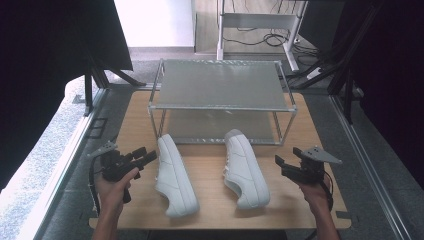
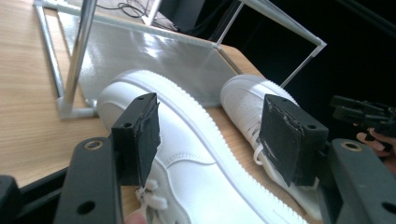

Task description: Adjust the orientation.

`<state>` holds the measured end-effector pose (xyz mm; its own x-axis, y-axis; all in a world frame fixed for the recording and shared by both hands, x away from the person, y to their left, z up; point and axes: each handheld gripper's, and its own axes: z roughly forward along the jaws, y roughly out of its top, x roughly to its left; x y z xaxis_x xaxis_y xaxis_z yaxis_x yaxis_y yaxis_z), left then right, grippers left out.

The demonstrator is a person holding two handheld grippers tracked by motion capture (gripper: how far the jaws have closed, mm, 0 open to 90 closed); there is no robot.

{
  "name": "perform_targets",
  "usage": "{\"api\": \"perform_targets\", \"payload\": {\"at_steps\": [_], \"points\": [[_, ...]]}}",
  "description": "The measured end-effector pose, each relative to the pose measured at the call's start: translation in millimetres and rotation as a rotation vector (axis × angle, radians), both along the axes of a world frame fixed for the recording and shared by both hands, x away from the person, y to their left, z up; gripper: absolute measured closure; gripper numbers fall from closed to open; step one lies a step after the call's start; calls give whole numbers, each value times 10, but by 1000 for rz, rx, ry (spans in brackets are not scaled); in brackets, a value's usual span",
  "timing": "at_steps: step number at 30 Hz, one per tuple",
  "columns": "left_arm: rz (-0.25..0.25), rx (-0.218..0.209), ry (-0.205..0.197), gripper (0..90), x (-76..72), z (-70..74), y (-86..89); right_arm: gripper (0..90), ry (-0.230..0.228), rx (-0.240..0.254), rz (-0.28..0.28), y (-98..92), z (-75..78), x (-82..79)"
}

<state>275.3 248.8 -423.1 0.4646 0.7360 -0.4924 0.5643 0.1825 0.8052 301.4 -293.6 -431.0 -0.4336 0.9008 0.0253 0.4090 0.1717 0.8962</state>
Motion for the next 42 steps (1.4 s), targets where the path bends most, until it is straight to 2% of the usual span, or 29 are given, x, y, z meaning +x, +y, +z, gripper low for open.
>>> {"api": "perform_targets", "payload": {"at_steps": [3, 8, 11, 17, 22, 24, 26, 30, 34, 37, 39, 42], "points": [[15, -2, 4, 377, -29, -12, 28, 259, 4, 10, -1, -16, -5, 17], [24, -3, 8, 377, -31, -16, 41, 262, 3, -5, 14, -21, -27, 21], [5, -30, 12, 372, -22, -23, 39, 273, 10, 1, 15, -34, -22, 11], [2, -8, 13, 371, -8, -29, 37, 291, 23, 43, 2, -94, -5, -3], [17, 12, 20, 380, 2, -13, 34, 293, 30, 59, -7, -106, 1, -7], [8, -4, 39, 425, 19, -13, 21, 294, 30, 60, -7, -108, -4, -5], [1, 4, 51, 498, 33, -19, -9, 295, 27, 63, -5, -114, 3, -14], [-16, 17, 74, 538, 57, -35, -56, 295, 12, 65, 5, -129, 13, -33], [-10, 29, 84, 587, 62, -52, -52, 294, 24, 66, 2, -140, -21, -19], [3, 39, 73, 678, 32, -61, -41, 291, 19, 77, 11, -139, -41, -17], [-14, 39, 68, 749, -5, -54, -30, 289, 19, 73, 18, -132, -46, -13], [-26, 61, 86, 801, -61, -64, -10, 289, 24, 70, 20, -120, -58, 5]]}}
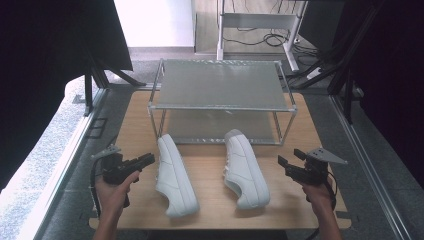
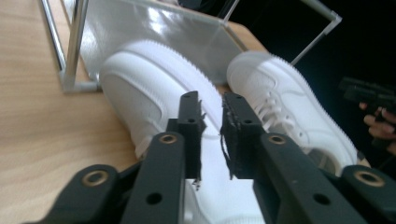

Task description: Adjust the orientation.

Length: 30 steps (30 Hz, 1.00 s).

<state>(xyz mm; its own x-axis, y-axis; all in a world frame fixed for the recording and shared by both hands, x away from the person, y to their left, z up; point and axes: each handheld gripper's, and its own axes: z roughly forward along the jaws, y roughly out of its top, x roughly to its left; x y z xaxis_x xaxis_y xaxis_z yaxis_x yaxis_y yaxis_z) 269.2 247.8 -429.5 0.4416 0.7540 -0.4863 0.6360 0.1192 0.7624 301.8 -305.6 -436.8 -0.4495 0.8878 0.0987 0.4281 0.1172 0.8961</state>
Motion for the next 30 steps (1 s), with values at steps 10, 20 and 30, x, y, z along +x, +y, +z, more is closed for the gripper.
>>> {"api": "perform_targets", "payload": {"at_steps": [10, 20, 30], "points": [[13, 33, 123, 881, -207, -381, 44, 291, 24, -14, -11, 7, -50, 21], [3, 57, 180, 900, -294, -569, -21, 292, 49, -25, -34, -26, -90, 24], [-20, 80, 158, 898, -214, -501, -168, 295, 67, -27, -62, -44, -99, 18]]}}
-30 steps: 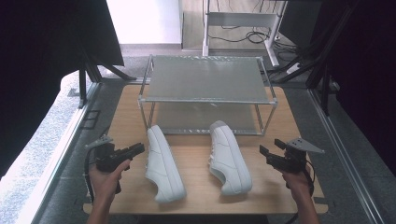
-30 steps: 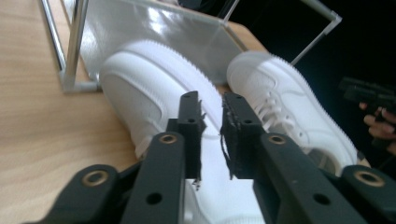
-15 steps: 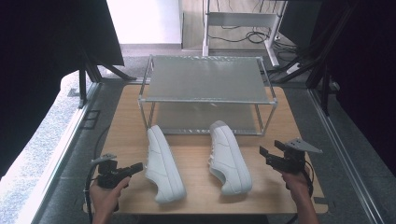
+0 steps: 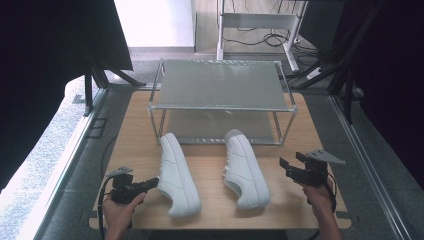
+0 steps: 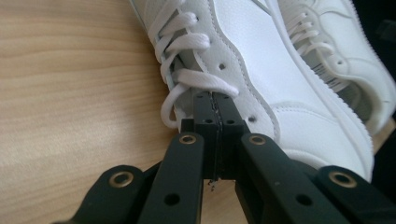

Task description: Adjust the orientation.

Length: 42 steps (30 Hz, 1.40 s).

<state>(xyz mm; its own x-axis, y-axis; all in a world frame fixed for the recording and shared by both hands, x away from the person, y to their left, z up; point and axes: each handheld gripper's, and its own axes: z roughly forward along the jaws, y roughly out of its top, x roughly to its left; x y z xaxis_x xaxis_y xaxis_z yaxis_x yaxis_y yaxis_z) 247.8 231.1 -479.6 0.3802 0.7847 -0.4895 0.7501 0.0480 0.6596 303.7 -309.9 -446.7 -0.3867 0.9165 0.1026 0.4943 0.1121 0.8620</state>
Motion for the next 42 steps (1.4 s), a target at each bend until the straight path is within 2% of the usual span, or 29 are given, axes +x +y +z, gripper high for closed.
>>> {"api": "perform_targets", "payload": {"at_steps": [7, 15, 20, 21, 22, 25, 27, 29, 30, 31, 34, 36, 39, 42], "points": [[-14, -30, -22, 894, 64, 70, -71, 296, 27, -6, -34, -31, -30, 10], [-59, -37, -32, 878, 176, 147, -257, 298, 16, 18, -81, -141, 18, -28], [-100, -24, -46, 883, 393, 242, -578, 299, 18, 30, -96, -184, 9, -33], [-116, 0, -55, 895, 474, 297, -744, 299, 18, 29, -96, -193, 8, -38], [-116, 0, -55, 898, 474, 297, -744, 299, 18, 29, -96, -193, 8, -38], [-143, 27, -58, 900, 589, 368, -942, 299, 15, 33, -102, -216, 12, -54], [-164, 25, -55, 900, 660, 383, -1044, 299, 14, 35, -105, -223, 11, -57], [-189, 24, -71, 898, 715, 403, -1197, 299, 15, 34, -108, -242, 7, -65], [-189, 24, -71, 897, 715, 403, -1197, 299, 15, 34, -108, -242, 7, -65], [-208, 60, -60, 891, 748, 413, -1278, 299, 16, 35, -112, -255, 4, -68], [-223, 79, -58, 884, 771, 414, -1301, 300, 15, 38, -116, -272, 5, -68], [-224, 72, -60, 883, 763, 429, -1285, 299, 13, 42, -122, -289, 11, -69], [-225, 57, -76, 896, 701, 462, -1257, 299, 11, 45, -129, -309, 13, -69], [-258, 60, -85, 900, 606, 493, -1298, 299, 13, 45, -129, -307, 14, -70]]}}
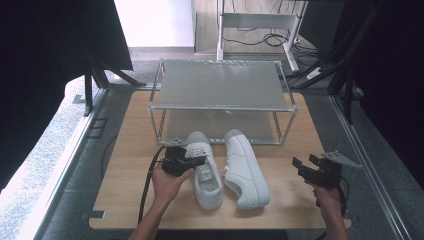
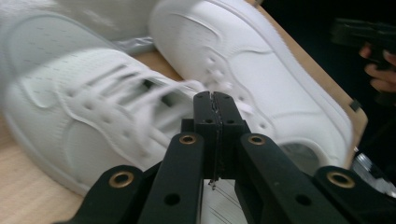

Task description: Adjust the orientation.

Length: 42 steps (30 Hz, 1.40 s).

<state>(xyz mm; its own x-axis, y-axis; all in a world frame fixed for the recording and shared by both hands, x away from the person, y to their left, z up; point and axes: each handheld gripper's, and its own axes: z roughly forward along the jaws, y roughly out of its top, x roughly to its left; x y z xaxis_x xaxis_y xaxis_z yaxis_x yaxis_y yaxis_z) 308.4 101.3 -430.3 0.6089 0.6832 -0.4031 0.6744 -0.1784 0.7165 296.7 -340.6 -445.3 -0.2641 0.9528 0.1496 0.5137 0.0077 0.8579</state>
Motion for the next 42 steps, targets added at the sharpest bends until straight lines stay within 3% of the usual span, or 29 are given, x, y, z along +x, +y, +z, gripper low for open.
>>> {"api": "perform_targets", "payload": {"at_steps": [4, 10, 11, 15, 23, 29, 37, 42], "points": [[-29, 33, 0, 900, -86, -35, -107, 300, -6, 2, -5, -14, 14, -11], [-38, 93, 29, 900, -105, -242, -164, 300, -4, 2, -13, -24, -3, -17], [-35, 46, 46, 900, -111, -282, -115, 301, -2, 2, -15, -24, -6, -19], [-32, 78, 34, 900, -129, -262, -101, 301, 0, -1, -14, -5, -14, -14], [-28, 96, 18, 900, -175, -269, -23, 305, 2, -17, 3, 66, -21, -23], [0, 131, 18, 900, -208, -250, 154, 308, 7, -12, 5, 70, -37, -15], [41, 103, 31, 900, -185, -268, 385, 312, 0, -27, 2, 98, -48, -8], [1, 58, 24, 816, -199, -268, 395, 322, -10, -23, 8, 118, -34, -17]]}}
